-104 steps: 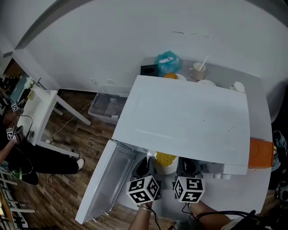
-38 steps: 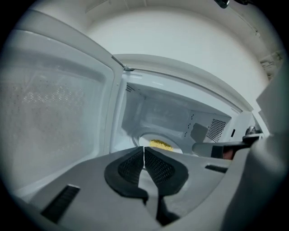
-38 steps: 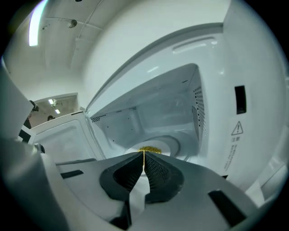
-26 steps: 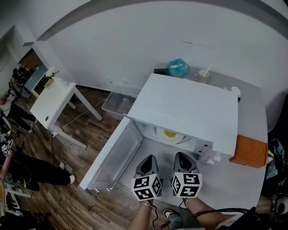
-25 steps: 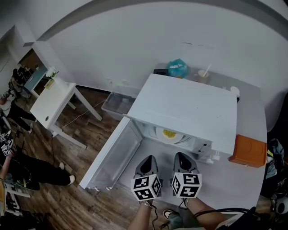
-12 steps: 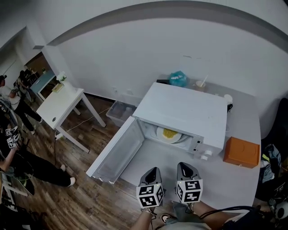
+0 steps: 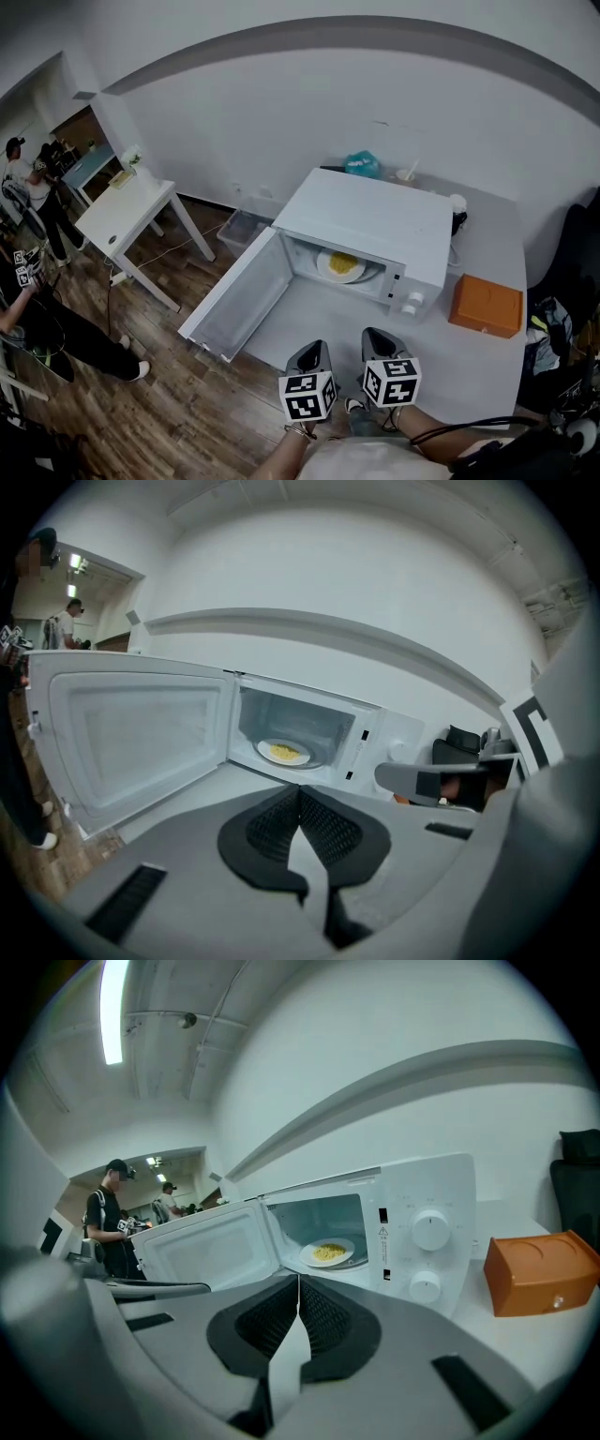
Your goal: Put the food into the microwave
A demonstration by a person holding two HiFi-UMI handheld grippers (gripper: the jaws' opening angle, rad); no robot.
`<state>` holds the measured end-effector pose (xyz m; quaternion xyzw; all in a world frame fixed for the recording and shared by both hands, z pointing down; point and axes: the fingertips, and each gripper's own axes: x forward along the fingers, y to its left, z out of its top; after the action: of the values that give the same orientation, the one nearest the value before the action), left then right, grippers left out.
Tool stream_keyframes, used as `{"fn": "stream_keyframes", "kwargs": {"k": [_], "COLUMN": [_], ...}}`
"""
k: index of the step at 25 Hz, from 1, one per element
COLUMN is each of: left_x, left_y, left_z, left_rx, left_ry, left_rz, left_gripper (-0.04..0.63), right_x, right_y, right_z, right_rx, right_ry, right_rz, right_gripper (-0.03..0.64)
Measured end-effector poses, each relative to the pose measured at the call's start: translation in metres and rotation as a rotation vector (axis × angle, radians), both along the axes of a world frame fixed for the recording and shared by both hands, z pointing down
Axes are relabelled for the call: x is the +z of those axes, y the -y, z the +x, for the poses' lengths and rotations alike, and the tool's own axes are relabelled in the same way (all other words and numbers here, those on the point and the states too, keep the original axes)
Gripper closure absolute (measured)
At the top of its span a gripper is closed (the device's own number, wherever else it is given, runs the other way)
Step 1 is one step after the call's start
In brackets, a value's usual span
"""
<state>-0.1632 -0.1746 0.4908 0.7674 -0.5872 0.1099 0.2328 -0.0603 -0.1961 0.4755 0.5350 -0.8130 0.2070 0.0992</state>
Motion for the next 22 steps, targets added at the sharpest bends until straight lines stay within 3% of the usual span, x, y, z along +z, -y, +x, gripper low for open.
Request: {"fn": "stream_keyframes", "kwargs": {"k": [17,22], "left_x": [-0.004,-0.005], "left_y": [0.017,0.024], "left_z": [0.005,0.003], "left_rx": [-0.033,-0.053], "left_ry": [-0.010,-0.023], "left_rz": [0.012,0.011], "left_gripper": [0.591,0.591], "right_x": [-0.008,-0.007], "right_y": [0.012,0.016], "right_z": [-0.005,-0.002], "right_rx": [-0.030,-0.047], "right_ry": [0.006,-0.043], "right_rz": [0.016,0.014], "right_gripper": [0.595,0.600]}}
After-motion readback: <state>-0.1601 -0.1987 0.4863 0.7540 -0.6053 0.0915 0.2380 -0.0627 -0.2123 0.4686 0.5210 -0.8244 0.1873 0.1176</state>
